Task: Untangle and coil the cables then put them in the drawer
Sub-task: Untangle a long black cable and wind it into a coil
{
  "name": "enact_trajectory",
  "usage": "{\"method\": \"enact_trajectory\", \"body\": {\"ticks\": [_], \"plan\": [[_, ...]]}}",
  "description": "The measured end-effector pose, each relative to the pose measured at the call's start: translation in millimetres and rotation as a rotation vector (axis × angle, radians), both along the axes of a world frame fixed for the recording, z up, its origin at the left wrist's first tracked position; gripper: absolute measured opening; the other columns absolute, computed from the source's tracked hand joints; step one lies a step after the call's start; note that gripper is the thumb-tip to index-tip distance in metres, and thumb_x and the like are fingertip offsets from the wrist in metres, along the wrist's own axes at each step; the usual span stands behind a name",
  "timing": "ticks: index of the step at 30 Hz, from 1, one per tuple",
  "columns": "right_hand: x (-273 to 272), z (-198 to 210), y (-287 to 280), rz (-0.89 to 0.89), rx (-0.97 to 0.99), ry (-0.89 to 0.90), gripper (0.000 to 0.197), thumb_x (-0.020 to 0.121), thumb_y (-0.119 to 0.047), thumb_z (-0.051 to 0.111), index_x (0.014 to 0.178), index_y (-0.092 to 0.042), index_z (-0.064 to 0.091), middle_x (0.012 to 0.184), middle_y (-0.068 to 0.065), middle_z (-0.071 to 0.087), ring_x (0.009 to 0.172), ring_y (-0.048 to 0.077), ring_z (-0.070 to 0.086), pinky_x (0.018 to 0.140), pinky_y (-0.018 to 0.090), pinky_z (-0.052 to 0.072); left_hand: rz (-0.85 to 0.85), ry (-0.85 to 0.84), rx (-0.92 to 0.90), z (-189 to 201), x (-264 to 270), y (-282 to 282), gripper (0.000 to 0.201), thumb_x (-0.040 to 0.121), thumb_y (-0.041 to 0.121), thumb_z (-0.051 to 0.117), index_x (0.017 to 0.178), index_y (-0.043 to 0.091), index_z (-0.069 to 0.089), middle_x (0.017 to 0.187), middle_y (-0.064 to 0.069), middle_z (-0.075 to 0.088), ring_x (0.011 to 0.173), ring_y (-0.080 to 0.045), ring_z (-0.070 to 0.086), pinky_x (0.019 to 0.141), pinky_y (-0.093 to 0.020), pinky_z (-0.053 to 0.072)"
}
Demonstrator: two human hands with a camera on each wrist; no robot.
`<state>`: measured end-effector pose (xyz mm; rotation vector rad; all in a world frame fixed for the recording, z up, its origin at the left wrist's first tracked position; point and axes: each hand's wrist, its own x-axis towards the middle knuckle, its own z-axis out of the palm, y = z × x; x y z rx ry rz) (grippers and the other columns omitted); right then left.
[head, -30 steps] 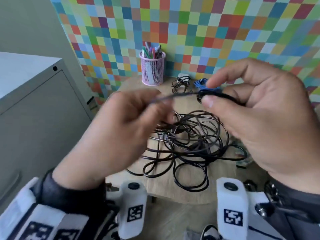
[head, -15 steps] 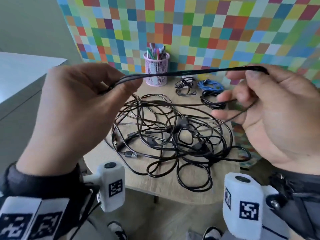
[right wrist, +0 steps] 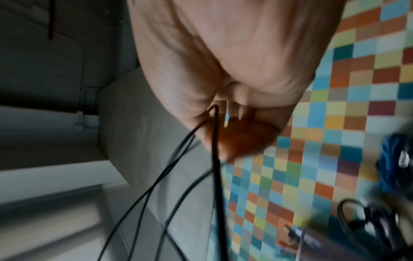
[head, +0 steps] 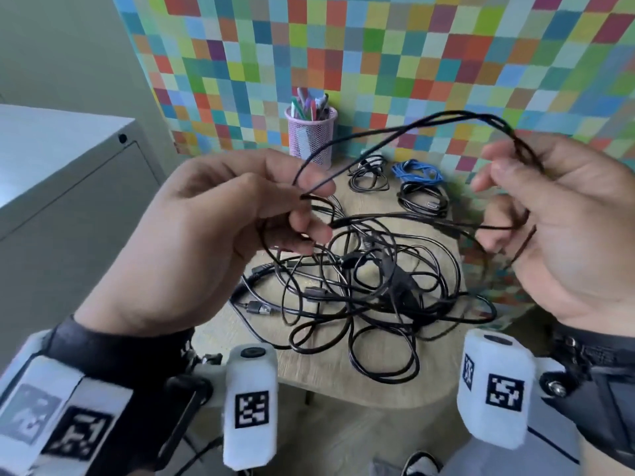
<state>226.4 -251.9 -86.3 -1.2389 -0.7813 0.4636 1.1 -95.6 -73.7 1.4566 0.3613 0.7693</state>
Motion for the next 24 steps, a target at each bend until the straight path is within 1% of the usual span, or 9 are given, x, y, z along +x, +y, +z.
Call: {"method": "enact_trajectory", "body": {"ticks": [3,6,9,12,14,16,19,22,24], "plan": [[3,-3,-2,0.073,0.042,-0.054,0.015,0.073,-0.023,0.078,0.088,-0.023,0.077,0.083,0.006,0.071,0.061,0.017,0.063,0.068,0.040,0.063,-0.085,-0.044,-0.011,-2,6,-8,0.012,0.080,0.008,0.070,0.084,0.013,0.079,0.070,-0.007,0.066,0.075,-0.030,0.075,0.066,-0.031,0.061],[2,1,-5,0.178,0.093,-0.041,0.015,0.083,-0.013,0.068,0.090,-0.023,0.077,0.080,0.006,0.072,0.061,0.019,0.067,0.080,0.043,0.062,0.010,-0.064,0.020,-10,13,-5,0.016,0.091,0.011,0.063,0.086,0.016,0.077,0.074,-0.005,0.069,0.080,-0.031,0.076,0.067,-0.029,0.060],[2,6,-8,0.229,0.122,0.021,0.024,0.092,-0.012,0.056,0.093,-0.023,0.077,0.081,0.005,0.071,0.061,0.018,0.067,0.082,0.044,0.062,0.081,-0.091,0.035,-10,15,-3,0.017,0.098,0.009,0.061,0.088,0.017,0.072,0.078,-0.003,0.069,0.086,-0.033,0.077,0.070,-0.029,0.059],[2,4,-6,0.195,0.073,0.033,0.030,0.099,-0.006,0.050,0.093,-0.019,0.076,0.081,0.009,0.072,0.073,0.023,0.070,0.080,0.045,0.063,0.163,-0.121,0.029,-8,14,1,0.025,0.102,0.007,0.056,0.087,0.020,0.071,0.081,-0.001,0.067,0.088,-0.033,0.076,0.072,-0.030,0.059],[2,-1,-5,0.085,-0.098,-0.094,0.037,0.103,0.005,0.048,0.090,-0.017,0.076,0.082,0.008,0.075,0.075,0.026,0.073,0.076,0.040,0.063,0.202,-0.147,0.018,-7,12,4,0.023,0.102,0.009,0.058,0.086,0.021,0.070,0.085,-0.002,0.067,0.088,-0.033,0.076,0.074,-0.032,0.059],[0,-4,-5,0.044,-0.357,-0.301,0.035,0.103,0.004,0.051,0.093,-0.019,0.076,0.087,0.007,0.078,0.073,0.026,0.075,0.074,0.035,0.064,0.248,-0.172,0.005,-7,10,9,0.019,0.102,0.010,0.058,0.090,0.019,0.069,0.088,-0.003,0.066,0.088,-0.032,0.075,0.078,-0.034,0.059],[-15,1,-5,0.217,-0.600,-0.417,0.018,0.100,-0.023,0.060,0.113,-0.031,0.070,0.089,-0.002,0.079,0.072,0.025,0.075,0.071,0.032,0.059,0.300,-0.184,0.004,-7,6,17,0.020,0.102,0.010,0.058,0.091,0.022,0.070,0.087,-0.001,0.066,0.093,-0.034,0.075,0.082,-0.034,0.058],[-29,7,-3,0.320,-0.722,-0.511,0.054,0.077,-0.065,0.059,0.126,-0.044,0.057,0.088,-0.010,0.079,0.073,0.012,0.073,0.074,0.032,0.053,0.323,-0.198,0.008,-8,4,23,0.021,0.102,0.009,0.059,0.091,0.022,0.070,0.087,-0.001,0.067,0.095,-0.032,0.074,0.084,-0.033,0.058],[-35,7,-2,0.340,-0.805,-0.601,0.065,0.068,-0.074,0.064,0.127,-0.048,0.054,0.089,-0.015,0.077,0.074,0.005,0.070,0.077,0.032,0.053,0.336,-0.202,0.028,-8,4,24,0.022,0.100,0.010,0.060,0.089,0.024,0.072,0.089,-0.002,0.068,0.096,-0.032,0.074,0.086,-0.034,0.058]]}}
